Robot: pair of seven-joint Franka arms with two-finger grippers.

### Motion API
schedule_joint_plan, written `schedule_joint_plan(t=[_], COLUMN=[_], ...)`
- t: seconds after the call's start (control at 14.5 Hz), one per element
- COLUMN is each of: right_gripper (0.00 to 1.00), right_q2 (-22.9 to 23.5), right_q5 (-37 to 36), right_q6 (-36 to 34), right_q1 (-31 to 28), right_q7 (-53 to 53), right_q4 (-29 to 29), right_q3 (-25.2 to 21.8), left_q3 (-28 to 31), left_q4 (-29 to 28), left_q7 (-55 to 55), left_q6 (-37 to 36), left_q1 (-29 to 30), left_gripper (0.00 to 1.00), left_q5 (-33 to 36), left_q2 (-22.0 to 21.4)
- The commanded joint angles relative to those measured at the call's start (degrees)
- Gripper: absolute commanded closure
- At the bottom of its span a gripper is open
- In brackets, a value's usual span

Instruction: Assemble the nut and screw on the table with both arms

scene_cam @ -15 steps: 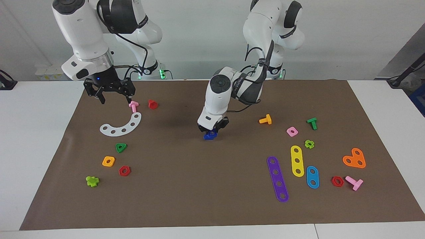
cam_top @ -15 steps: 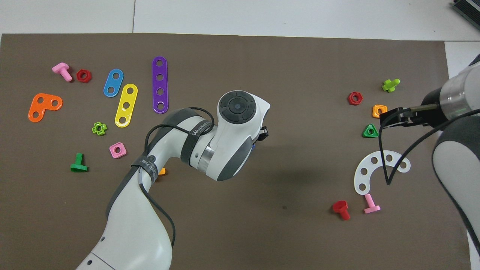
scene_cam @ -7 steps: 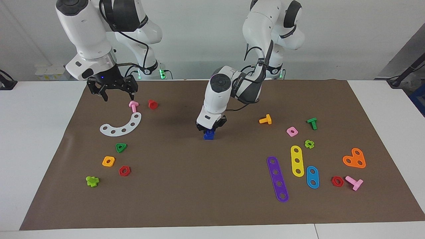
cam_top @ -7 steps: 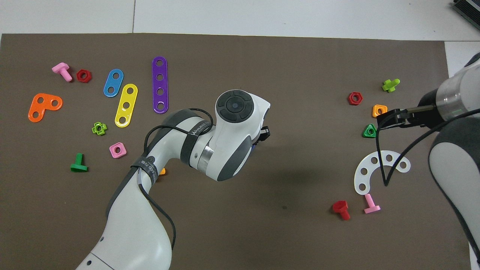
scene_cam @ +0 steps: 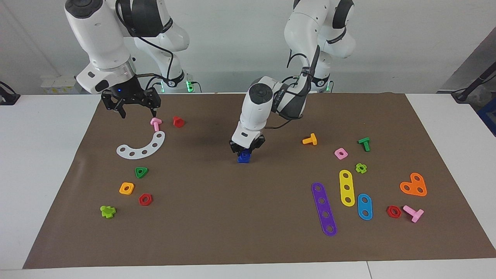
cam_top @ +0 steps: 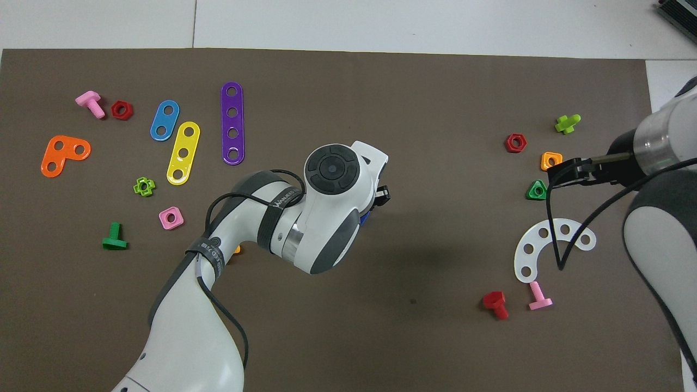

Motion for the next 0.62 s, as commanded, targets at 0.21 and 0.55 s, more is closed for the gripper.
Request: schedule_joint_plan(t=[0.21, 0.55], right_gripper=[0.0, 0.0], right_q2=[-0.2, -0.2], right_q5=[0.8, 0.8], right_q6=[0.0, 0.0], right_q1=[-0.6, -0.6], right_q7=[-1.3, -1.4], right_q4=[-0.1, -0.2], right_q3=[0.1, 0.1], left_q3=[0.8, 0.8], left_q4=[-1.1, 0.6], left_q7=[-0.3, -0.3], left_q6=[-2.7, -4.7], left_q1=[-0.9, -0.8], left_gripper=[1.0, 1.0], left_q5=[-1.2, -2.3], left_q2=[-0.6, -0.4])
